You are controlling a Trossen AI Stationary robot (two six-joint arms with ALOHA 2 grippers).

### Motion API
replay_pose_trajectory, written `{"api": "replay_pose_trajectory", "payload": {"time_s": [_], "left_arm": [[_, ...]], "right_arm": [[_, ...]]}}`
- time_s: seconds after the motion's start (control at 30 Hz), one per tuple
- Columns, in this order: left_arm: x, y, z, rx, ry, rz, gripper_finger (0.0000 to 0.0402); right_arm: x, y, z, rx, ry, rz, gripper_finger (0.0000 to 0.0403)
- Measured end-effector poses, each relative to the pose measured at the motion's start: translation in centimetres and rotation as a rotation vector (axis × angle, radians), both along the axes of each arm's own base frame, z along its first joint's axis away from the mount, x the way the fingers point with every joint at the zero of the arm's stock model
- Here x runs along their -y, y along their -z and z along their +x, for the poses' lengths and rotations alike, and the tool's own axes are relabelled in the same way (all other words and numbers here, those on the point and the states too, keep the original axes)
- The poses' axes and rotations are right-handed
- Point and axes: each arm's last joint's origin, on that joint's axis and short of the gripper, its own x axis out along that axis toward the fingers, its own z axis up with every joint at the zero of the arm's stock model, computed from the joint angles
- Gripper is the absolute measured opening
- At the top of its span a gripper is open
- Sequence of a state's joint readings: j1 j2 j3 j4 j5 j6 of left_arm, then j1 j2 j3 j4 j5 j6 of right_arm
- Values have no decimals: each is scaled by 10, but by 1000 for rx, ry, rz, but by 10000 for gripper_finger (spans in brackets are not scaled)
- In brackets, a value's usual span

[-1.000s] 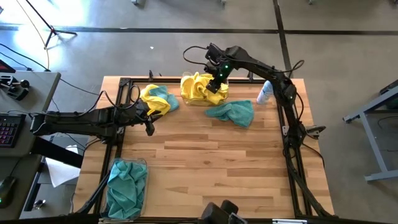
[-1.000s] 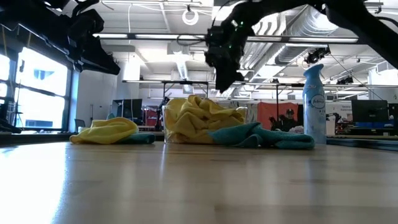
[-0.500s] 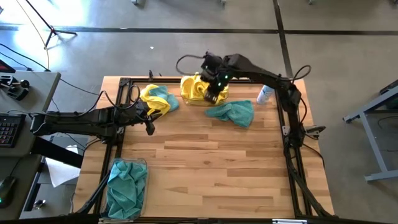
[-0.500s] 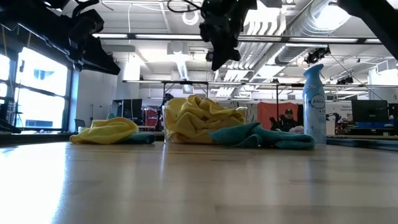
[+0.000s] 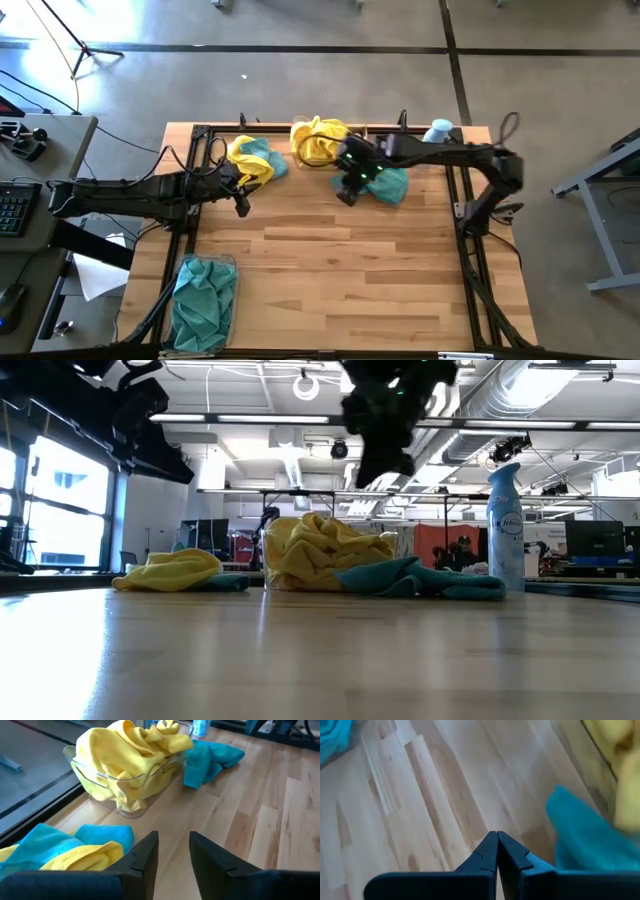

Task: Sort microfiber towel by color & place in baskets
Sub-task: Put the yellow microfiber towel into the top transparent bin

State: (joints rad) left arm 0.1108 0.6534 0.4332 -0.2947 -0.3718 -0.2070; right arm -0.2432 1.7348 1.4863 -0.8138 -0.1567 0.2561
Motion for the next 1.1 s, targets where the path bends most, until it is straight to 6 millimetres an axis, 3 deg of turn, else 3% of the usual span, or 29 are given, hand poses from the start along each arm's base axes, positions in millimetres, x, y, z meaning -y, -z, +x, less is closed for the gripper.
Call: {"api": "replay_pose_trajectory", "payload": {"time_s": [0.23, 0.33, 0.53, 0.77, 1.1], "left_arm": [[-5, 9, 7, -27, -80, -70, 154], [-13, 12, 11, -44, -167, -147, 171], [-35, -9, 26, -134, -305, -150, 179], [-73, -21, 34, -194, -581, -293, 179], [-108, 17, 43, -334, -730, -528, 179]], "right_arm": [[-17, 10, -62, 33, 129, -46, 0], [-21, 23, -89, 49, 168, -38, 0], [-27, 55, -127, 143, 247, -8, 0], [-34, 74, -150, 157, 244, 27, 0], [-35, 78, -155, 137, 101, -69, 0]]}}
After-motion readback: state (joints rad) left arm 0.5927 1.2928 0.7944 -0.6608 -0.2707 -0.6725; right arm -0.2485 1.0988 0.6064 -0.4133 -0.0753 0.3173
